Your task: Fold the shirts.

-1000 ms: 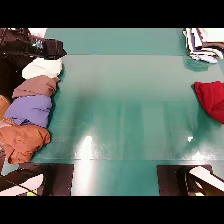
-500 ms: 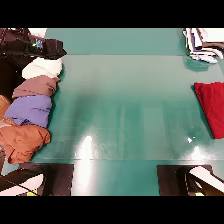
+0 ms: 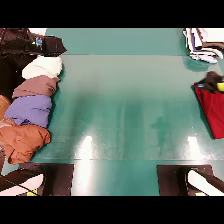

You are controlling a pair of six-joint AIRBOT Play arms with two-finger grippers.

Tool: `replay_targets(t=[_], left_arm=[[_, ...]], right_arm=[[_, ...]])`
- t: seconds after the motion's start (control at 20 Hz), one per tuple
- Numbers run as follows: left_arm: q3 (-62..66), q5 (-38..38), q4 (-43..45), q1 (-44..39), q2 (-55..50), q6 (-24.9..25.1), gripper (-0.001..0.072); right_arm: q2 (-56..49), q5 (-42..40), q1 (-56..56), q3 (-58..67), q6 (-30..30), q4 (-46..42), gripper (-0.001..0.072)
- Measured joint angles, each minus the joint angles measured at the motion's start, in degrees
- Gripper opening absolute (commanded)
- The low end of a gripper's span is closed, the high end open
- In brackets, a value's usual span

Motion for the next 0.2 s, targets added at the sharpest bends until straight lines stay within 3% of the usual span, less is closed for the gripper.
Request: replay_targets(t=[0.2], left_arm=[[0.0, 1.44, -0.02, 0.0, 0.0, 0.0, 0.0025]], right_arm=[[0.0, -0.81, 10.8, 0.13, -0.02, 0.28, 0.0013]])
